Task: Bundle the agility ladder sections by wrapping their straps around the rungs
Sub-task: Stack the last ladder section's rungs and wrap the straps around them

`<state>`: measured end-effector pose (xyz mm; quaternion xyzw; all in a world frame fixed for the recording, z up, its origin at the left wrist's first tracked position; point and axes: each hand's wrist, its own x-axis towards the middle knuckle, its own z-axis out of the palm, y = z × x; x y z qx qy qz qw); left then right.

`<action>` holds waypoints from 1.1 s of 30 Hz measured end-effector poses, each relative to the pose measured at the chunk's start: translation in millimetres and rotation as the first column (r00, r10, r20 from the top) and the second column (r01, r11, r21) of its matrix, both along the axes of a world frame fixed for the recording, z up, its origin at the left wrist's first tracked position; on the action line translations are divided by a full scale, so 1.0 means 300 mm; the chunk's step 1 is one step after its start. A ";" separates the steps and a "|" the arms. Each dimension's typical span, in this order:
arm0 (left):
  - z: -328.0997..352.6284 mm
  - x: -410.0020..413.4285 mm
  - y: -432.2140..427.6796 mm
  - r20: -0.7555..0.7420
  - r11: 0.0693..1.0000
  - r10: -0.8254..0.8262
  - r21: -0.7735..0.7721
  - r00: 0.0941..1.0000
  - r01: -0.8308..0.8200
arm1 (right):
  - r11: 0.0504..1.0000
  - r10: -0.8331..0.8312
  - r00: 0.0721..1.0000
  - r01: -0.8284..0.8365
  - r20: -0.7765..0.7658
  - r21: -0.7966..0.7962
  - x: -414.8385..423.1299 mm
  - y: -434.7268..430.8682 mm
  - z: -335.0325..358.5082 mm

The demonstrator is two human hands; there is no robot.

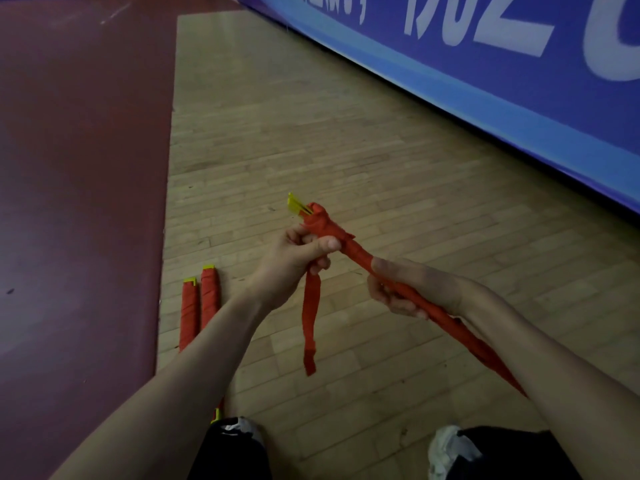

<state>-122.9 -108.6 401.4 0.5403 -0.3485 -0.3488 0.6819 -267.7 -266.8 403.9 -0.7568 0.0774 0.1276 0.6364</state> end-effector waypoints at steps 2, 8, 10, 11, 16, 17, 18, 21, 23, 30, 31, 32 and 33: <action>0.002 -0.016 -0.015 -0.039 0.988 0.152 0.008 0.988 -0.152 | 1.000 0.011 1.000 -0.011 -0.025 0.001 0.009 0.008 0.001; 0.023 -0.034 -0.039 -0.131 0.894 0.448 0.099 0.885 -0.438 | 0.947 -0.121 0.992 0.127 0.040 -0.296 0.020 0.005 0.015; 0.020 -0.037 -0.044 -0.146 0.869 0.494 0.127 0.857 -0.479 | 0.845 -0.194 0.979 0.203 0.070 -0.495 0.024 0.006 0.004; 0.019 -0.037 -0.046 -0.151 0.863 0.504 0.133 0.850 -0.488 | 0.756 -0.222 0.967 0.253 0.127 -0.603 0.025 0.007 -0.003; 0.017 -0.018 -0.042 -0.181 0.934 0.357 0.074 0.916 -0.350 | 0.354 -0.207 0.918 0.393 0.339 -0.849 0.019 0.004 0.001; 0.014 -0.013 -0.040 -0.170 0.949 0.314 0.064 0.934 -0.307 | 0.371 -0.217 0.918 0.393 0.333 -0.841 0.015 0.000 -0.001; 0.010 -0.010 -0.038 -0.165 0.961 0.275 0.062 0.947 -0.268 | 0.401 -0.229 0.916 0.397 0.330 -0.826 0.011 -0.003 -0.006; 0.009 -0.008 -0.030 -0.233 0.986 0.164 0.059 0.959 -0.154 | 0.450 -0.275 0.908 0.413 0.317 -0.792 0.008 -0.008 -0.007; 0.014 -0.011 -0.025 -0.264 0.993 0.115 0.058 0.958 -0.104 | 0.451 -0.297 0.900 0.427 0.320 -0.784 0.008 -0.012 0.000; 0.019 -0.016 -0.013 -0.096 0.998 0.016 0.061 0.995 -0.011 | 0.826 -0.266 0.948 0.317 0.174 -0.467 -0.003 -0.027 0.049; 0.020 -0.020 -0.012 -0.101 0.999 -0.009 0.042 0.995 0.013 | 0.879 -0.229 0.965 0.263 0.131 -0.398 -0.007 -0.035 0.053; 0.020 -0.026 -0.012 -0.109 0.999 -0.035 0.020 0.993 0.037 | 0.925 -0.183 0.979 0.204 0.093 -0.320 -0.013 -0.041 0.051; 0.021 -0.031 -0.012 -0.119 0.998 -0.057 -0.002 0.991 0.057 | 0.963 -0.140 0.989 0.148 0.052 -0.225 -0.018 -0.045 0.047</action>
